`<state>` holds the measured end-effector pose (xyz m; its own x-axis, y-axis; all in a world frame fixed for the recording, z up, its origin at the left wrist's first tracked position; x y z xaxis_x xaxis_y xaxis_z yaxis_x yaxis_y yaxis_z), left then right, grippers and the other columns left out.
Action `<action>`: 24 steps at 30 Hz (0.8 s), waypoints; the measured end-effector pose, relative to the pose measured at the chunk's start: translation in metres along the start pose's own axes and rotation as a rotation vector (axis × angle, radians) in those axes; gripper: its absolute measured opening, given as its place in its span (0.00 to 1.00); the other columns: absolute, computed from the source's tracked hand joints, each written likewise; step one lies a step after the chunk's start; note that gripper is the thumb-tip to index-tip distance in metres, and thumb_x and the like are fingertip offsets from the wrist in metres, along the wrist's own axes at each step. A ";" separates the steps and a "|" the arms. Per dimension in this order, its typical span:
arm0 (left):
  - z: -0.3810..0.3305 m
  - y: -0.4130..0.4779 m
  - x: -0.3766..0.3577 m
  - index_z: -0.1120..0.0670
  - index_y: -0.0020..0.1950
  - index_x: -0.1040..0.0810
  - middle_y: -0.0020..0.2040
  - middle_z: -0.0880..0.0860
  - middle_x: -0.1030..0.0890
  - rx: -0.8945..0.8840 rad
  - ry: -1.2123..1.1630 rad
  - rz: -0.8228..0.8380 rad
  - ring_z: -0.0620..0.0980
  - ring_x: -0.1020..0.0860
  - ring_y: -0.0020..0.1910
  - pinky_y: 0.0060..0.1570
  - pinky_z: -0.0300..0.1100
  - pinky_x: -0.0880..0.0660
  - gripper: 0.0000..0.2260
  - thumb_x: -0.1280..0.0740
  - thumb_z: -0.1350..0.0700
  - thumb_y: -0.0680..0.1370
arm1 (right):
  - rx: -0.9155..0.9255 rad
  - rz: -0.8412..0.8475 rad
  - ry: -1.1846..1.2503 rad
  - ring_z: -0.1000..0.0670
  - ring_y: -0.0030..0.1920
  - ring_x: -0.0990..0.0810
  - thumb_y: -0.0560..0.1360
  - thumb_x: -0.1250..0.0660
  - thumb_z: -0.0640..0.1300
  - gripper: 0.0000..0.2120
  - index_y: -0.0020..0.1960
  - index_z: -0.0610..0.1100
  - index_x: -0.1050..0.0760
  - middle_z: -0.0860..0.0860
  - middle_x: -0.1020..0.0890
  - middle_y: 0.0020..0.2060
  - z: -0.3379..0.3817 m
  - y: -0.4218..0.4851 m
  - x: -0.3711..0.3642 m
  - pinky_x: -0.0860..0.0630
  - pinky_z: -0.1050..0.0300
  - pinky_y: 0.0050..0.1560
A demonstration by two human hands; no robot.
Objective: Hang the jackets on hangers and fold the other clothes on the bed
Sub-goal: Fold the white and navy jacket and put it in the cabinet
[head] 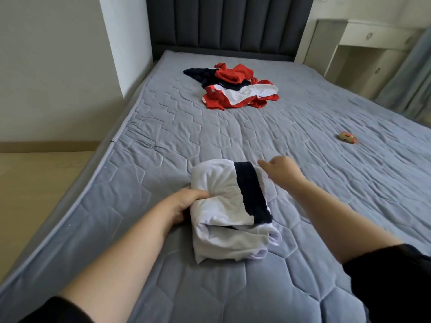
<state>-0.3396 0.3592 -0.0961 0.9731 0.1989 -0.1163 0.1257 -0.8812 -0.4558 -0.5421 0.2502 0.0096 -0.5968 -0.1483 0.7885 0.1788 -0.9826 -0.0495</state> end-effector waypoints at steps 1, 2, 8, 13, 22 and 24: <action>0.000 -0.001 -0.002 0.63 0.59 0.23 0.50 0.60 0.17 0.000 0.009 0.026 0.55 0.18 0.46 0.42 0.44 0.22 0.22 0.29 0.63 0.65 | -0.076 0.044 0.011 0.47 0.30 0.27 0.78 0.39 0.55 0.22 0.34 0.39 0.28 0.46 0.25 0.29 -0.010 0.002 -0.006 0.31 0.58 0.31; 0.000 -0.001 -0.002 0.63 0.59 0.23 0.50 0.60 0.17 0.001 0.022 0.042 0.55 0.18 0.47 0.42 0.43 0.22 0.25 0.29 0.62 0.62 | -0.133 0.085 0.049 0.47 0.30 0.26 0.77 0.39 0.58 0.24 0.35 0.39 0.27 0.46 0.24 0.29 -0.017 0.002 -0.013 0.29 0.57 0.32; -0.006 -0.005 -0.014 0.59 0.63 0.25 0.55 0.57 0.18 -0.046 0.150 0.131 0.55 0.20 0.55 0.55 0.47 0.24 0.30 0.28 0.59 0.61 | -0.113 -0.059 0.082 0.51 0.25 0.39 0.76 0.36 0.57 0.25 0.30 0.44 0.43 0.51 0.38 0.25 -0.002 0.003 -0.005 0.43 0.57 0.27; -0.001 -0.010 -0.018 0.58 0.65 0.27 0.56 0.57 0.18 -0.021 0.169 0.195 0.54 0.20 0.55 0.54 0.46 0.23 0.30 0.30 0.61 0.62 | -0.248 0.062 0.204 0.51 0.31 0.30 0.74 0.32 0.51 0.15 0.42 0.40 0.31 0.49 0.29 0.32 -0.002 -0.003 -0.027 0.37 0.59 0.28; 0.001 -0.013 -0.016 0.54 0.71 0.33 0.59 0.61 0.22 -0.078 0.036 0.192 0.57 0.20 0.53 0.46 0.47 0.22 0.37 0.31 0.65 0.62 | -0.625 -0.055 0.954 0.50 0.23 0.39 0.70 0.40 0.32 0.07 0.36 0.42 0.34 0.48 0.36 0.23 -0.068 -0.030 -0.059 0.40 0.64 0.24; 0.001 -0.012 -0.013 0.53 0.69 0.32 0.60 0.60 0.23 -0.086 0.003 0.161 0.58 0.21 0.54 0.48 0.48 0.23 0.36 0.31 0.64 0.61 | -0.619 -0.021 1.003 0.51 0.23 0.40 0.69 0.38 0.35 0.06 0.37 0.43 0.33 0.49 0.37 0.22 -0.068 -0.031 -0.066 0.41 0.61 0.26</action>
<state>-0.3545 0.3679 -0.0902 0.9825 0.0516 -0.1789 -0.0154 -0.9350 -0.3544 -0.5615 0.2825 -0.0830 -0.9926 0.1182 -0.0283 -0.0834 -0.8318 -0.5488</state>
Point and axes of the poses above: each hand's wrist, its own y-axis towards the middle knuckle, its own x-axis out of the back of the hand, z = x × y, the point moved 9 cm from there along y, towards the middle knuckle
